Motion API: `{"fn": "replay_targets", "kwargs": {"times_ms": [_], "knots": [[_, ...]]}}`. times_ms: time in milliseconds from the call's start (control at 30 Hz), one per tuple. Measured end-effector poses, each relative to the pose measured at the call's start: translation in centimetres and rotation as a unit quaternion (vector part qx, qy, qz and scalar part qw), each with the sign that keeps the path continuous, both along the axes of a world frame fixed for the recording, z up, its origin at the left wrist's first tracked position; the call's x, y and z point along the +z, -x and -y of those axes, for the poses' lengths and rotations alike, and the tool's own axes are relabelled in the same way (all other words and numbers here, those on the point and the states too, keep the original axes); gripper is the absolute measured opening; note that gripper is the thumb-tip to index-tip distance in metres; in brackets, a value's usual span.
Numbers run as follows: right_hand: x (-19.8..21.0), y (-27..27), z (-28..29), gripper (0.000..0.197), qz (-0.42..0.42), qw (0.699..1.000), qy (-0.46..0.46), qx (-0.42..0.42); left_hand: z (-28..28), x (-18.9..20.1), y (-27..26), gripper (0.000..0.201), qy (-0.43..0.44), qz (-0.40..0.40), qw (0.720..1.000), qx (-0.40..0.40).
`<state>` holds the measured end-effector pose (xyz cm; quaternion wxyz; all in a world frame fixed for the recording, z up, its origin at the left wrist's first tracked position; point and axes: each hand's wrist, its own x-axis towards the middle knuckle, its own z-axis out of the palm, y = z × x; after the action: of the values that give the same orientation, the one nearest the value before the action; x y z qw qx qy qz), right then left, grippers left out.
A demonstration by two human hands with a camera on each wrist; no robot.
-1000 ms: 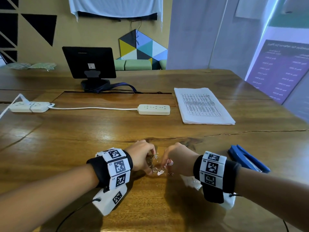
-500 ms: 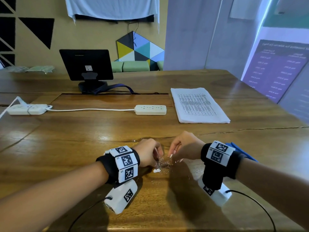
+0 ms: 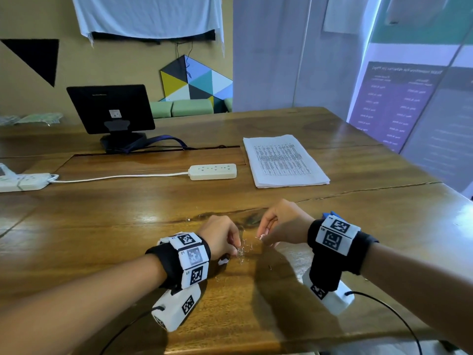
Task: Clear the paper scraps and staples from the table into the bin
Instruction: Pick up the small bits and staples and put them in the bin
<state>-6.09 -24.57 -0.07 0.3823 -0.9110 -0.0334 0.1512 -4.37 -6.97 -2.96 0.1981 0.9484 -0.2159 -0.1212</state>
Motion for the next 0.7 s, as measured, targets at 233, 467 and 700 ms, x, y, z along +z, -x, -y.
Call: {"fn": "replay_targets", "kwargs": {"times_ms": [233,467,700], "knots": [[0.3,1.1,0.6,0.013,0.021,1.000,-0.013,0.007,0.9,0.8,-0.8,0.005,-0.059,-0.024,0.998,-0.005],[0.4,2.7,2.5,0.010,0.035,0.999,-0.024,-0.023,2.1,1.3,-1.1,0.006,-0.100,-0.067,0.993,0.007],[0.9,5.0,6.1,0.010,0.055,0.994,-0.056,-0.076,2.1,1.6,-1.6,0.015,-0.038,-0.039,0.998,0.018]]}}
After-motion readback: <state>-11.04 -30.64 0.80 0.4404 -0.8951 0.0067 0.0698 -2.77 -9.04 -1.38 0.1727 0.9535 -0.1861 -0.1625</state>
